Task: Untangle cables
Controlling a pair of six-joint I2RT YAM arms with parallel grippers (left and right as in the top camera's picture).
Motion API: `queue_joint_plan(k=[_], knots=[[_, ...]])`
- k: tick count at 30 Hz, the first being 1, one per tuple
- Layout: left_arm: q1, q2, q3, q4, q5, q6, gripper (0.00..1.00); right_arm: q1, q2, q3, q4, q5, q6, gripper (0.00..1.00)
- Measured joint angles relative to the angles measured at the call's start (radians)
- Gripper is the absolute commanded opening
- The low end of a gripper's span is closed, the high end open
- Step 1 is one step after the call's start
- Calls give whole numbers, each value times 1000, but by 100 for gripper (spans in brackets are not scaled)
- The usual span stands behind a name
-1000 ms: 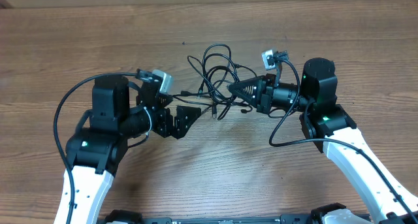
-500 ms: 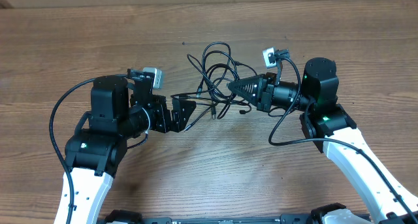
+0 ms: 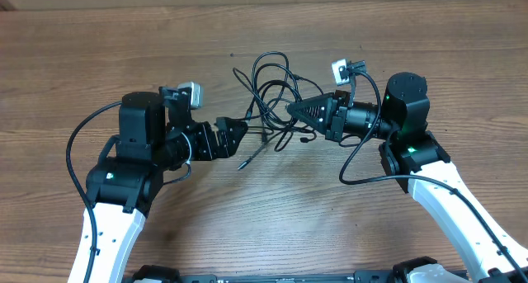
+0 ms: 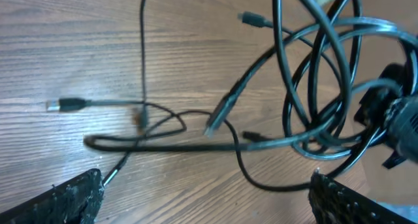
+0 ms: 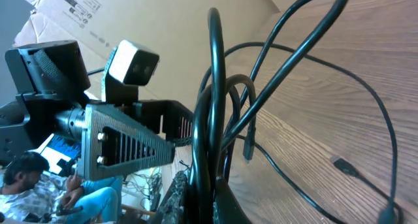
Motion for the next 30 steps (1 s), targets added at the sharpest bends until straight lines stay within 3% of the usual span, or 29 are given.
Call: queue_joint_plan(k=[18,30], knots=[[0,0,0,5,-12,-29,100,0,0,0,0,-7,0,4],[1,0,0,56,-10,-244,100,0,0,0,108,-54,18,4]])
